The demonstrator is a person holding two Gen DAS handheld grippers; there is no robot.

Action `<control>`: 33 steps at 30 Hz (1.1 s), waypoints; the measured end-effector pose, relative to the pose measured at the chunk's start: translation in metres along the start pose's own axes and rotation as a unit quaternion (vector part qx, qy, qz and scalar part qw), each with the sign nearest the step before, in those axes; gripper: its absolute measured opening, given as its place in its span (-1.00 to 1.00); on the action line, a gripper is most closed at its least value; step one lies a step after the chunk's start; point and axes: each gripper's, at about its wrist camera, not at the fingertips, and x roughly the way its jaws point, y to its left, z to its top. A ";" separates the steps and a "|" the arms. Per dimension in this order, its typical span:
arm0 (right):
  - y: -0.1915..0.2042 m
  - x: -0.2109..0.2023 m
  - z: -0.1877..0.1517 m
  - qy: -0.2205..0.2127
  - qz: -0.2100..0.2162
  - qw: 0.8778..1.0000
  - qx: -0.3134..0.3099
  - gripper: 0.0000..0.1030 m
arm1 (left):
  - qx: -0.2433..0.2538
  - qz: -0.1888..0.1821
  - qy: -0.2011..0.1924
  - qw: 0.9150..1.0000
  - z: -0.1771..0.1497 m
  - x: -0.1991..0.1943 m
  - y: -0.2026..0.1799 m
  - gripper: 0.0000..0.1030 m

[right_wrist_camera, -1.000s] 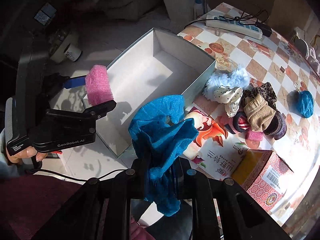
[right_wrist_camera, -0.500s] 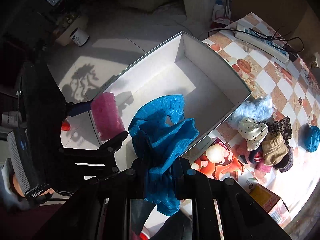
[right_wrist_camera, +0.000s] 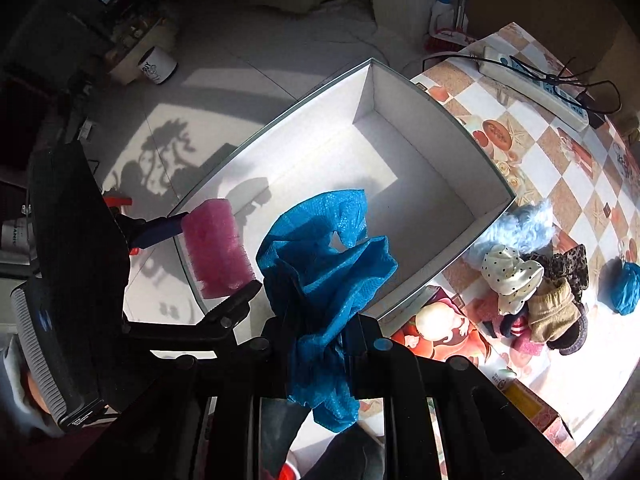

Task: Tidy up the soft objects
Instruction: 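Release the pink sponge and blue bag into the white box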

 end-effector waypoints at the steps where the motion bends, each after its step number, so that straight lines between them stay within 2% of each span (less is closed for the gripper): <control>1: 0.000 0.001 0.000 0.000 0.000 1.000 -0.001 -0.64 | 0.001 0.000 0.000 1.000 0.000 0.000 0.000 0.58; 13: -0.002 0.008 0.003 0.009 -0.002 1.000 0.000 -0.63 | 0.001 -0.007 0.011 1.000 0.002 0.005 0.003 0.58; 19: -0.001 0.009 0.004 0.010 -0.006 1.000 -0.004 -0.61 | 0.008 -0.018 0.010 1.000 0.001 0.004 0.003 0.65; 21: 0.001 0.008 0.004 0.007 -0.011 1.000 -0.008 -0.36 | 0.004 -0.025 0.019 0.999 0.001 0.006 0.005 0.65; 23: 0.001 0.006 0.004 0.001 -0.013 1.000 -0.008 0.23 | -0.007 -0.040 0.025 0.999 0.001 0.008 0.008 0.65; 25: -0.001 0.004 0.005 -0.004 -0.009 1.000 -0.004 0.29 | -0.015 -0.058 0.023 0.998 0.001 0.007 0.010 0.69; 26: -0.002 0.003 0.005 -0.004 -0.009 1.000 0.000 0.38 | -0.017 -0.064 0.021 0.998 0.001 0.006 0.010 0.79; 27: -0.004 0.003 0.005 -0.003 -0.010 1.000 0.004 0.56 | -0.022 -0.074 0.015 0.997 0.001 0.004 0.012 0.82; 28: -0.006 0.003 0.005 -0.001 -0.022 1.000 0.010 0.85 | -0.027 -0.084 0.010 0.996 0.002 0.003 0.013 0.84; 29: -0.009 0.002 0.005 -0.002 -0.021 1.000 0.016 0.98 | -0.028 -0.094 0.008 0.995 0.003 0.003 0.013 0.98; 33: -0.027 -0.008 0.001 -0.012 0.001 0.998 0.058 0.98 | -0.031 -0.158 -0.015 0.987 0.009 -0.006 0.011 1.00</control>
